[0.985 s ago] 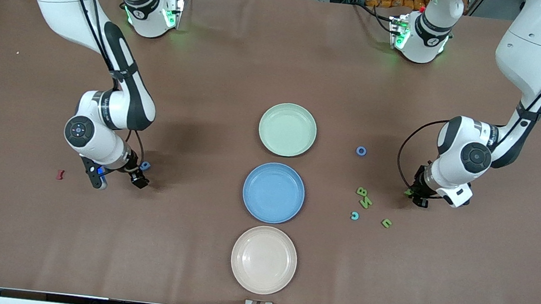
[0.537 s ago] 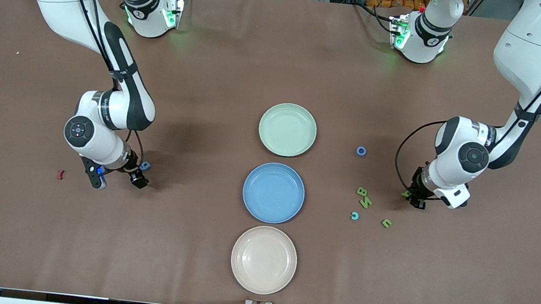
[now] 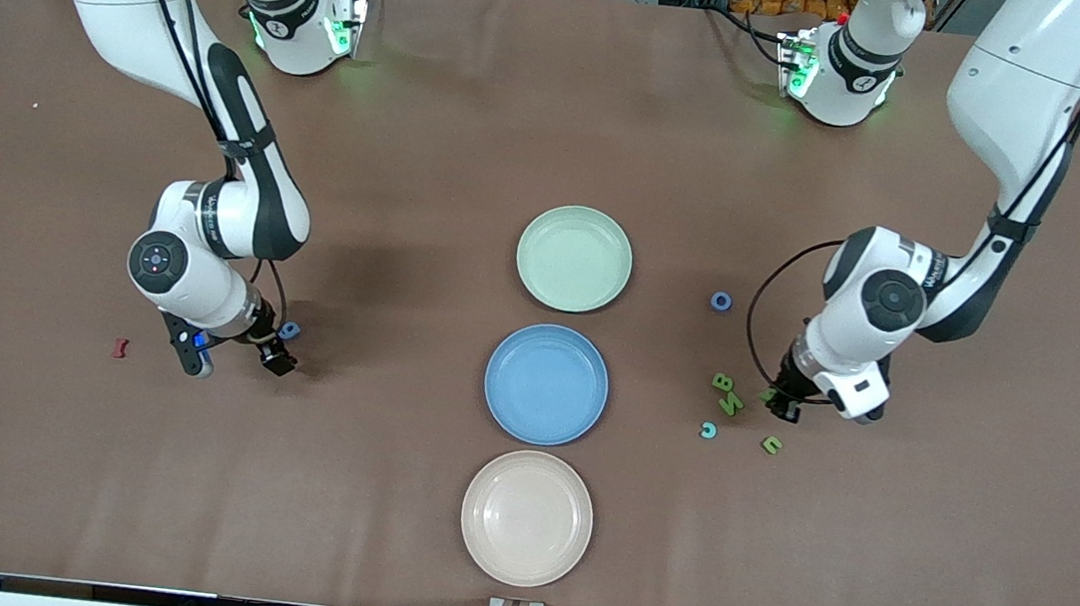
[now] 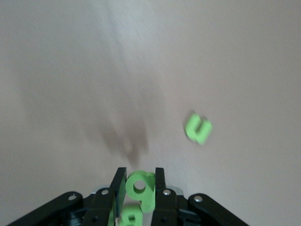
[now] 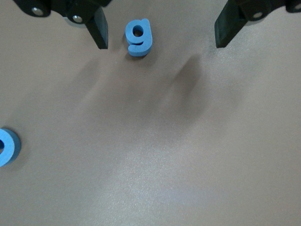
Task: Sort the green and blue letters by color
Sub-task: 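Carry the green q to the green plate and open the left gripper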
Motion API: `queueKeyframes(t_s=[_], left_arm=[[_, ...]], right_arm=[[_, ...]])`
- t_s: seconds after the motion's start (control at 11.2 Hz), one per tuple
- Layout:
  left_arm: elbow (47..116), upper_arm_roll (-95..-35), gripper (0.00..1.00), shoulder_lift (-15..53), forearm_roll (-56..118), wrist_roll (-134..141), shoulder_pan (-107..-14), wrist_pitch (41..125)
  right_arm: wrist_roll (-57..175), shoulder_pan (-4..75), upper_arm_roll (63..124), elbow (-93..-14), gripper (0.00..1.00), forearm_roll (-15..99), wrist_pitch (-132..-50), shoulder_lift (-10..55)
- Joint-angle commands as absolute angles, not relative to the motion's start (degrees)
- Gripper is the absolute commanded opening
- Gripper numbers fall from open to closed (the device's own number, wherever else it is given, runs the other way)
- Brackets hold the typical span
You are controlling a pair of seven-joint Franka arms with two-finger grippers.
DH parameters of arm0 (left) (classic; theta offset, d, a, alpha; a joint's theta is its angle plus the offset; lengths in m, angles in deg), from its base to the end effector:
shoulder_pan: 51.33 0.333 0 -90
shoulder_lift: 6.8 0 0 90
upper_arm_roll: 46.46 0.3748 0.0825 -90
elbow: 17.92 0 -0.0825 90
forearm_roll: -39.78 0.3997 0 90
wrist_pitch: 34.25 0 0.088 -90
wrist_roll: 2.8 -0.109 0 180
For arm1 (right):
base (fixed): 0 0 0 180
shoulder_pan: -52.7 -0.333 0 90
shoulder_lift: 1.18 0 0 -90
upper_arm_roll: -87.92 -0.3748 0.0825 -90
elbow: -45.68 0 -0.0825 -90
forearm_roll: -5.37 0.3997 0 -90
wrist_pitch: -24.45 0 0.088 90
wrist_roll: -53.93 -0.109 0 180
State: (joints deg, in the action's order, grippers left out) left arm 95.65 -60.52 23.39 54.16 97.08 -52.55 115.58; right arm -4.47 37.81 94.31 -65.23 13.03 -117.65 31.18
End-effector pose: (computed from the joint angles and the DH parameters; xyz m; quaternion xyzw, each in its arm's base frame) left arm 0.6406 -0.1687 0.2523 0.7922 0.6067 0.0430 0.0499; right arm 0.6536 0.1024 0.2257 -0.8868 0.4619 0.0120 0.0050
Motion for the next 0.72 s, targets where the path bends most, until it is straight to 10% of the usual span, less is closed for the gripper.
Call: queueKeyframes(t_s=[0.0, 0.63], left_arm=[[94.4, -60.3, 0.0, 23.2, 55.9, 99.2, -56.6, 115.6], [92.9, -60.3, 0.0, 22.2, 55.9, 99.3, -66.0, 115.4]], right_arm=[[-5.2, 37.7, 94.3, -65.9, 1.0, 13.5, -116.9, 30.1], [-5.2, 37.7, 94.3, -65.8, 1.0, 13.5, -116.7, 29.7]])
